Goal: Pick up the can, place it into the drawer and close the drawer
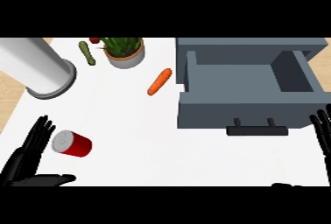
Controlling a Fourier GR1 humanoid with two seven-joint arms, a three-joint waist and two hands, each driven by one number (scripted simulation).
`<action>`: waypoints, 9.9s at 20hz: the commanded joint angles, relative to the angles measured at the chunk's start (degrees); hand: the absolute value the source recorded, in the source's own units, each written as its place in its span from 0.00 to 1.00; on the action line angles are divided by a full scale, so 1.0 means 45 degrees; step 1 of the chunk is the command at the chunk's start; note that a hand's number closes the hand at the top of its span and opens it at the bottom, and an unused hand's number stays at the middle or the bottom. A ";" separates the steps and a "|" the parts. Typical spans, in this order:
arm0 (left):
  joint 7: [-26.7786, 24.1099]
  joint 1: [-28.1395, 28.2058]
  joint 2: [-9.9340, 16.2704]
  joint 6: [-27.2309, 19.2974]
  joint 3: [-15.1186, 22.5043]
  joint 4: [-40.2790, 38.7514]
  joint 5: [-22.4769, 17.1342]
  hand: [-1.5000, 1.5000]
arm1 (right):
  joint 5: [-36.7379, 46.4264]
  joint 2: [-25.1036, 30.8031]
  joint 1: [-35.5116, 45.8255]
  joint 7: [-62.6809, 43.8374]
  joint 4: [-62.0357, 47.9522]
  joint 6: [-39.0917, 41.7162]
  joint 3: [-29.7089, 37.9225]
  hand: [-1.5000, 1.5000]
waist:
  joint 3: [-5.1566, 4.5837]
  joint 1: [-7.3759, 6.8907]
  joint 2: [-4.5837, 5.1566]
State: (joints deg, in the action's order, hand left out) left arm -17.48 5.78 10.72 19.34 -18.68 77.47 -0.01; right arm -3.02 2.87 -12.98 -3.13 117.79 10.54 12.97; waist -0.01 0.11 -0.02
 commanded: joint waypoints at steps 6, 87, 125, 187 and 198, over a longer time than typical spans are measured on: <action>-0.1510 -0.0793 0.0489 -0.0003 -0.0256 -0.2624 0.0298 0.00 | 0.0419 -0.0335 -0.0085 0.0498 -0.0356 0.0043 -0.0123 0.00 | -0.0001 0.0009 0.0001; 0.5329 -0.7214 -0.2156 -0.5675 0.4145 0.1300 -0.0133 1.00 | -0.1490 -0.0631 -0.2419 -0.0701 0.3101 0.0807 0.0532 0.00 | 0.0006 0.0112 -0.0036; 0.6089 -1.9445 -0.2382 -1.1456 0.8241 -0.9318 -0.3661 1.00 | -0.0243 -0.0528 -0.0024 -0.0704 0.1420 0.0119 0.0307 0.00 | 0.0018 0.0593 0.0104; 0.1837 -1.9527 -0.2382 -1.4796 1.1735 -1.1901 -0.9052 0.00 | 0.6464 0.1996 0.2844 0.0555 0.1532 -0.0234 -0.1746 0.00 | 0.0014 0.0959 0.0341; 0.2813 -1.9509 -0.2110 -1.4823 1.1803 -1.1164 -0.8887 0.00 | 1.1937 0.2672 0.3250 0.0665 -0.0881 -0.1222 -0.3968 0.00 | -0.0001 -0.0007 0.0018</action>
State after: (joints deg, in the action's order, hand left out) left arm -5.53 -82.74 0.25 -48.68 35.47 26.37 -40.53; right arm 44.28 14.48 1.47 0.44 116.63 6.16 -2.07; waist 0.03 1.61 0.57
